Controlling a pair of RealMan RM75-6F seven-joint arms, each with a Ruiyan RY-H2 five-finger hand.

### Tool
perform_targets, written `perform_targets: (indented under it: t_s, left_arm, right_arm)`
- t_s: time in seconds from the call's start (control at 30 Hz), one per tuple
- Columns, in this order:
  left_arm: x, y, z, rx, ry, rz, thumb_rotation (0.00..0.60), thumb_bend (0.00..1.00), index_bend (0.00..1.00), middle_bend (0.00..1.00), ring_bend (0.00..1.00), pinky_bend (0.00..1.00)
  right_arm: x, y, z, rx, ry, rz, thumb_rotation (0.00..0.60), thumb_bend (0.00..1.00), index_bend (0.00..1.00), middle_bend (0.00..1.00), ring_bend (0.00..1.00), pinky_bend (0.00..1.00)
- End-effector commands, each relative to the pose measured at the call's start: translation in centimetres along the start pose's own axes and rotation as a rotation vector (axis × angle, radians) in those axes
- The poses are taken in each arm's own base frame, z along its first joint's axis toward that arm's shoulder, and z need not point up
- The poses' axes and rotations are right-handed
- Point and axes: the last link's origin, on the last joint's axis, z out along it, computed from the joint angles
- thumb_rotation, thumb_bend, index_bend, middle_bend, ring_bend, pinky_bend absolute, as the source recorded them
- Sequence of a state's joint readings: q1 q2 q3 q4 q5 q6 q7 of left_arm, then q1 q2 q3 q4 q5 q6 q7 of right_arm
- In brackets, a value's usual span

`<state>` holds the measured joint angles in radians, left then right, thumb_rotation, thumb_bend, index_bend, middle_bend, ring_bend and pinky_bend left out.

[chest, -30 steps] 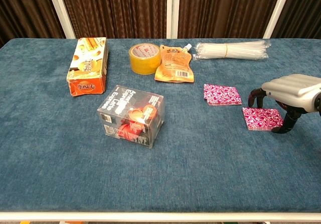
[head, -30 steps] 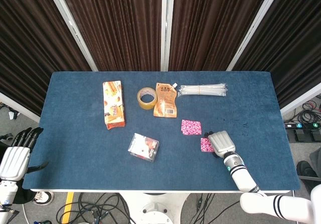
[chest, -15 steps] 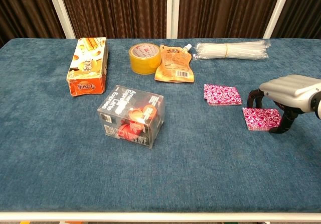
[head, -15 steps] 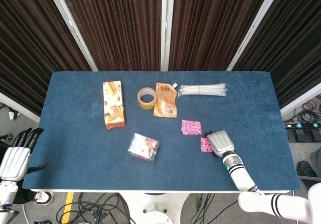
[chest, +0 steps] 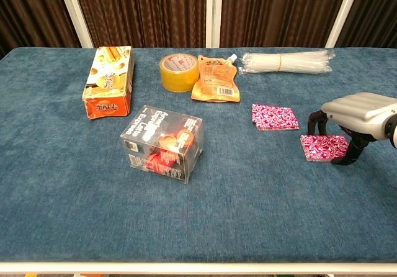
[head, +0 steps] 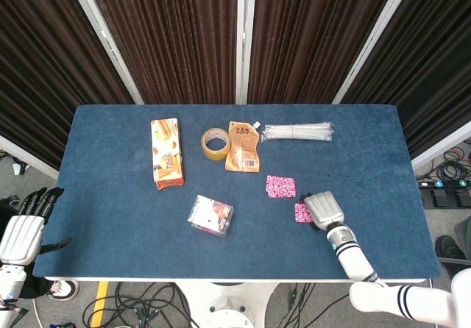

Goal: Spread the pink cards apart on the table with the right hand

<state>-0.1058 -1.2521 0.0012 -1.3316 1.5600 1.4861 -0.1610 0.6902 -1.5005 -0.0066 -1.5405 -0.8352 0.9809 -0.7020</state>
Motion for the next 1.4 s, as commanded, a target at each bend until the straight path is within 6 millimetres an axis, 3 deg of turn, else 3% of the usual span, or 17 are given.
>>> perform_targets:
  t_s: [0.03,0.8,1.13,1.4]
  left_arm:
    - [0.0,0.0,0.0,0.000,0.000,-0.001,0.600,0.00,0.07,0.07,0.00,0.10]
    - [0.0,0.0,0.0,-0.002,0.000,-0.002,0.600,0.00,0.07,0.07,0.00,0.10]
    - [0.0,0.1,0.0,-0.004,0.000,0.002,0.600,0.00,0.07,0.07,0.00,0.10]
    - [0.2,0.2,0.1,-0.005,-0.001,0.009,0.600,0.00,0.07,0.07,0.00,0.10]
  right_arm:
    - [0.0,0.0,0.0,-0.001,0.004,0.000,0.600,0.16,0.37,0.39,0.76,0.85]
    - [1.5,1.1,-0.2,-0.028,0.061,0.033,0.600,0.19,0.41,0.43,0.76,0.86]
    - [2.9,4.7,0.8,-0.128,0.108,0.036,0.600,0.19,0.41,0.43,0.76,0.85]
    - [2.4,7.9,2.5,-0.203,0.112,0.053,0.600,0.19,0.41,0.43,0.76,0.85]
